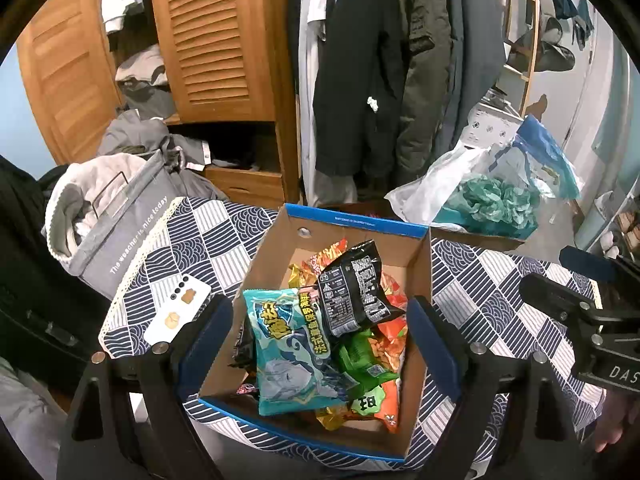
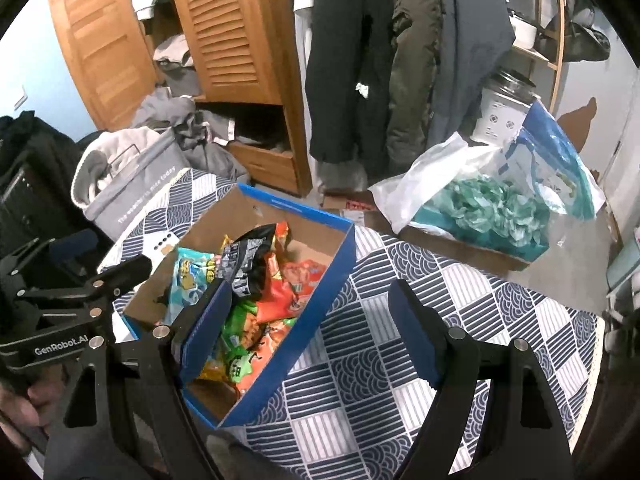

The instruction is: Organize snacks

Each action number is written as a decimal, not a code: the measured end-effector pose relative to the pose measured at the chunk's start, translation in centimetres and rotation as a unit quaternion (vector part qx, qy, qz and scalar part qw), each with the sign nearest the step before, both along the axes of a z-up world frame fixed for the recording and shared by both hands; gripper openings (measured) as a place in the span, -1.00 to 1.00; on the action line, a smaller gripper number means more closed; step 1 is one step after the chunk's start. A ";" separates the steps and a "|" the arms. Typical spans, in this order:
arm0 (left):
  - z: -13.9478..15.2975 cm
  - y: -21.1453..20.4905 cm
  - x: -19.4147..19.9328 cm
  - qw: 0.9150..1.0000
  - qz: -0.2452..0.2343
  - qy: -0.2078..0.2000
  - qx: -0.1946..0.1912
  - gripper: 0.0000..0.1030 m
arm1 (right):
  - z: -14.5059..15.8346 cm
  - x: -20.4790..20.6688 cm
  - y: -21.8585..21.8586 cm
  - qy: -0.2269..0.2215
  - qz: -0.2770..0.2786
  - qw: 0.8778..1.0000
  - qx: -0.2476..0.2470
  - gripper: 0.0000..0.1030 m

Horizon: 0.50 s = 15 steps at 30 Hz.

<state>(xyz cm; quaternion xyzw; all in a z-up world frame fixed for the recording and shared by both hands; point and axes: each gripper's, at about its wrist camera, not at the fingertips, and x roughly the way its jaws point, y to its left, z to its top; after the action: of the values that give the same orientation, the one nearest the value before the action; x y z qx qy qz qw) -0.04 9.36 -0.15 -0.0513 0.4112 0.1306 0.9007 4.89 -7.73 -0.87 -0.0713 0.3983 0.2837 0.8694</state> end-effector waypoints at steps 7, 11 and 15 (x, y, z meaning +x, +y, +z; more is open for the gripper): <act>0.1 0.2 -0.2 1.000 0.005 0.000 -0.003 0.74 | -0.1 0.0 -0.1 0.001 0.000 1.000 0.000 0.56; 0.1 0.3 -0.2 1.000 0.004 -0.001 -0.003 0.74 | -0.1 0.0 -0.3 0.003 0.000 1.000 0.000 0.56; 0.1 0.3 -0.2 1.000 0.002 0.001 -0.004 0.74 | -0.1 0.0 -0.4 0.003 0.000 1.000 -0.001 0.56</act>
<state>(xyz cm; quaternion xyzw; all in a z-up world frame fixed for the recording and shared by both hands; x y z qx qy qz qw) -0.25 9.62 -0.07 -0.0561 0.4125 0.1308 0.8998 4.90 -8.08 -0.97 -0.0711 0.4009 0.2840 0.8681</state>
